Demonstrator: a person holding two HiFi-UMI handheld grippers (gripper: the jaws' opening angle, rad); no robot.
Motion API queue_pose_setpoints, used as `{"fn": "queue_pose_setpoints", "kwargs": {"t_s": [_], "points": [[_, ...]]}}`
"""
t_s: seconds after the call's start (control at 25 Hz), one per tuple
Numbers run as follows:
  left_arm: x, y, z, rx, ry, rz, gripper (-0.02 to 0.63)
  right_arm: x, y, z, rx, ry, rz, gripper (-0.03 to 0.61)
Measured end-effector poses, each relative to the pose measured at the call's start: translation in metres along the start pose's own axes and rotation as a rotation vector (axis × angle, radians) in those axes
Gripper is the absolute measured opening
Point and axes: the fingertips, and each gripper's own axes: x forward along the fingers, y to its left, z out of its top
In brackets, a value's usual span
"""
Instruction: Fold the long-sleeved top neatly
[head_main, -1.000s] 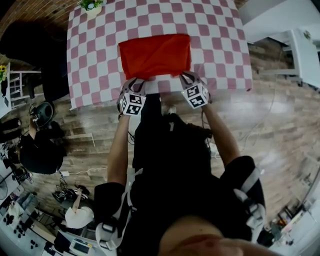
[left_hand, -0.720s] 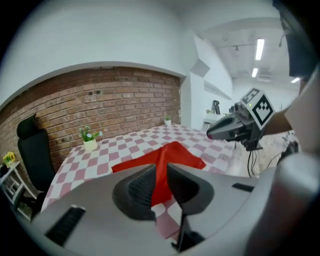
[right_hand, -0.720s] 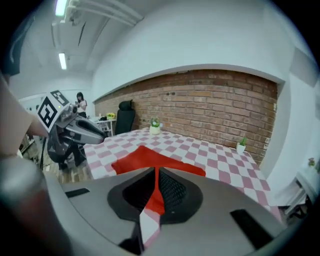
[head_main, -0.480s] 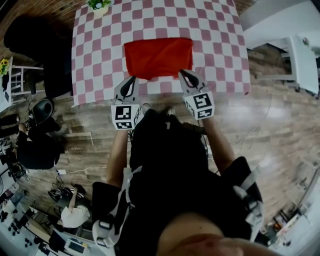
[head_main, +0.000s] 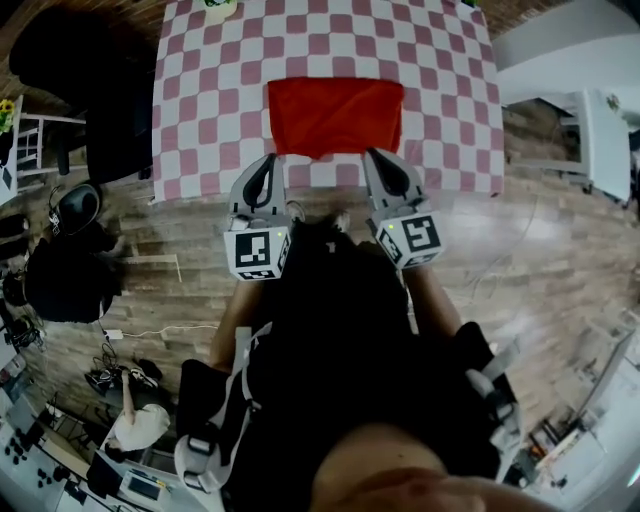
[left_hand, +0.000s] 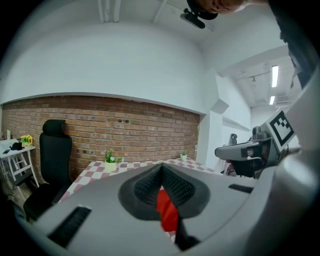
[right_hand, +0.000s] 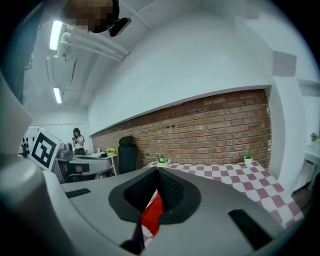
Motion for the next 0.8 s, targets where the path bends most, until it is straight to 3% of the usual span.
{"fn": "queue_pose_setpoints", "kwargs": {"t_s": [0.08,0.28,0.8], "points": [[-0.003,0.006,-0.002,-0.031,0.0,0.006,0.006,0.004,0.009,0.001,0.014,0.001,0.0,0.009],[-0.006,0.016,-0.009,-0.002,0.003,-0.001,0.006,0.012,0.022,0.002,0.009,-0.001,0.01,0.009],[-0.015,0.038,-0.021,-0.062,0.015,-0.015,0.006,0.033,0.045,0.003,-0.015,0.029,0.001,0.009]]}}
